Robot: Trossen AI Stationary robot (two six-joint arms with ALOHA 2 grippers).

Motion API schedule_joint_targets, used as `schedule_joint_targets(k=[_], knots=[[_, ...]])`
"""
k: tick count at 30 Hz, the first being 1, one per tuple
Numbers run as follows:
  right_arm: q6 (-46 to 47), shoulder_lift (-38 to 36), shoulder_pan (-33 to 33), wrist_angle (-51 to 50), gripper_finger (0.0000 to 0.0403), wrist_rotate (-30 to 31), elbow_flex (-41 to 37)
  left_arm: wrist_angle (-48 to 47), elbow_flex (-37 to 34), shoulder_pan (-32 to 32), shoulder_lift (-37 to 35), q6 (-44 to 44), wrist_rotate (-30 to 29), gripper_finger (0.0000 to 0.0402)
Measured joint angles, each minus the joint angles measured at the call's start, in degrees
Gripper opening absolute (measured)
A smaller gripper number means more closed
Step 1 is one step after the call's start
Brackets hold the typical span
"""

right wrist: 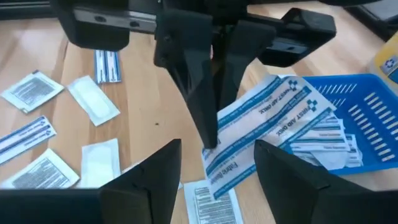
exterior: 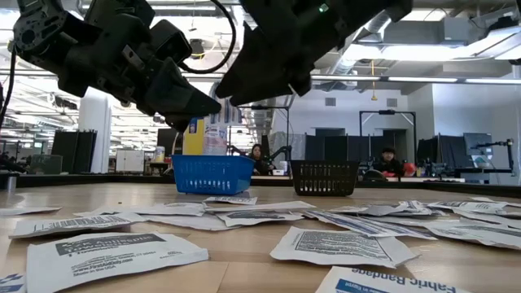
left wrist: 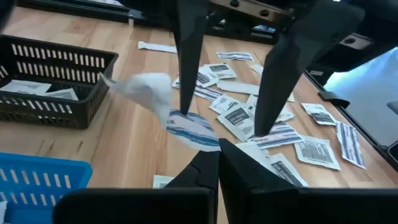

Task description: Pick & Place First Aid Supplies

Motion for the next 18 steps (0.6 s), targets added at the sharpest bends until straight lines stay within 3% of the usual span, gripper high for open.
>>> schedule_joint_targets(k=[7, 11, 18], knots=[[2.2, -2.4, 1.7, -5.4, 0.0174, -6.1, 0.0, 0.0, 0.0, -0.2, 0.0, 1.2, 0.3, 0.0005], [4.4, -2.4, 2.6, -9.4, 0.0174, -2.7, 0.0, 0.1, 0.0, -1.0, 0.0, 1.5, 0.5, 0.0006], [4.6, -2.4, 0.4, -4.6, 0.0178, -0.9, 0.0, 0.2, 0.0, -1.0, 0.0, 1.7, 0.3, 0.0005]])
